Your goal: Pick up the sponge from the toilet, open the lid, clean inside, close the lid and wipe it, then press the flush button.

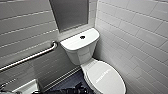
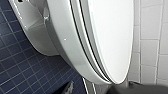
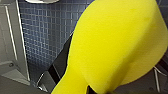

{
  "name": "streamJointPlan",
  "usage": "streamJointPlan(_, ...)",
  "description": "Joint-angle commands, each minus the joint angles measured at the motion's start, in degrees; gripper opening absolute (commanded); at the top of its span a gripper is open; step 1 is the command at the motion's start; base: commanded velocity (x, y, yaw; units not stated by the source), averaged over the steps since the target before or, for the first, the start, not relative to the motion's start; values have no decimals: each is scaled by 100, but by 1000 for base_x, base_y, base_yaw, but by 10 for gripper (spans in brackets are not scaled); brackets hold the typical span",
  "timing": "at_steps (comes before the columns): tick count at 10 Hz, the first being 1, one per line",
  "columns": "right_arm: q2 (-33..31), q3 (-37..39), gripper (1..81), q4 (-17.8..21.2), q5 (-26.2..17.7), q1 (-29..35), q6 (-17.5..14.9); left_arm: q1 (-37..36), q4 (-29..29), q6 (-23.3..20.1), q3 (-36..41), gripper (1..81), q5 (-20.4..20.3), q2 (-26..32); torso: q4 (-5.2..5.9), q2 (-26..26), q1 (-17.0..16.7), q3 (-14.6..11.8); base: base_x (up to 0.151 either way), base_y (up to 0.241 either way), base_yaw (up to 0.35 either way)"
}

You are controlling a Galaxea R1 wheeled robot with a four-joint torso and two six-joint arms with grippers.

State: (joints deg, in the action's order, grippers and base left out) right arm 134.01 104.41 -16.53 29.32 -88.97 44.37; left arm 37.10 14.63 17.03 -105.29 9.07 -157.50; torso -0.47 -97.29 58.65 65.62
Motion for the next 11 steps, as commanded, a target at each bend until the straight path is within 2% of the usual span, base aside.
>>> streamJointPlan(1,-258,-80,10,-166,-225,-47,-8,-637,102,28,96,811,253,-115,0,5,-2,0,0,0,0)
streamJointPlan(2,-258,-62,10,-166,-207,-65,-8,-647,102,28,44,811,236,-185,0,-2,2,192,0,0,0)
streamJointPlan(3,-258,-62,10,-166,-137,-82,-8,-647,102,28,-18,811,192,-264,0,5,2,24,0,0,0)
streamJointPlan(6,-249,-62,10,-158,-137,-65,-8,-769,128,28,-493,811,271,-616,0,5,2,173,0,0,0)
streamJointPlan(9,-241,-54,10,-158,-128,-82,-8,-936,207,125,-764,811,280,-976,0,5,5,166,0,0,0)
streamJointPlan(11,-206,-54,10,-158,-128,-82,27,-989,452,352,-844,811,218,-1091,0,5,5,166,0,0,0)
